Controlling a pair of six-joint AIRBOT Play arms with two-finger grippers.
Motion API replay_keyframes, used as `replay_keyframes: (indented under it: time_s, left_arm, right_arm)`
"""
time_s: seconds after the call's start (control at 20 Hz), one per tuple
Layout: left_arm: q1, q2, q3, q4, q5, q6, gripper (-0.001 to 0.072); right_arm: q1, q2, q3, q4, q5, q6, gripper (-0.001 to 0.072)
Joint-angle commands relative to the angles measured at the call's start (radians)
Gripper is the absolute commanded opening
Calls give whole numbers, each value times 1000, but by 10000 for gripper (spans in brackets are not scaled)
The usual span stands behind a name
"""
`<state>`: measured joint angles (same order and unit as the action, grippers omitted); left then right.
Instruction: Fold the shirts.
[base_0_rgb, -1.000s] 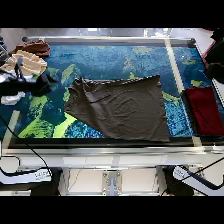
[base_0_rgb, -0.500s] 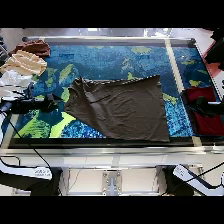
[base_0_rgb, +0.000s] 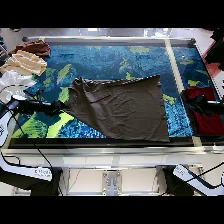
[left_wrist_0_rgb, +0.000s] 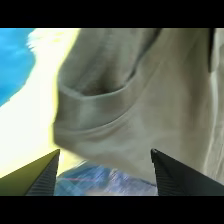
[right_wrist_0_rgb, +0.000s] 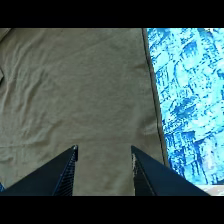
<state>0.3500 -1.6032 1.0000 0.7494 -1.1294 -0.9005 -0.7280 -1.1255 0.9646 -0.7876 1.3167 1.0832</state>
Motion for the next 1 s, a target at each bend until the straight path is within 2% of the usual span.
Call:
replay_keyframes:
  time_s: [0.0,0.05,0.15,0.2,0.3,0.4,0.45,0.6,0.75,0.95]
  left_arm:
    - [-60,-17,1,-43,82,11,581]
    - [-68,-22,1,-53,77,11,475]
    - [-72,-21,1,-51,40,11,75]
    - [-71,-21,1,-51,16,12,14]
    - [-69,-21,1,-50,-18,11,14]
    - [-69,-19,1,-51,-35,11,13]
    - [-69,-19,1,-51,-43,12,13]
    - [-70,-19,1,-51,-43,19,14]
    - [-70,-19,1,-51,-43,19,13]
    - [-70,-19,1,-51,-42,39,13]
  right_arm:
    - [0,0,-1,14,12,-2,372]
    - [0,0,-1,14,21,-2,372]
    - [0,5,-1,-8,56,-1,372]
    - [-1,10,-5,-35,82,11,371]
    - [-1,44,-82,-102,127,34,372]
    - [-20,109,-248,-180,64,108,372]
    - [-49,138,-349,-196,40,160,372]
    - [-132,103,-528,-205,85,187,372]
    - [-164,4,-530,-246,111,209,373]
    - [-136,-66,-531,-191,55,211,372]
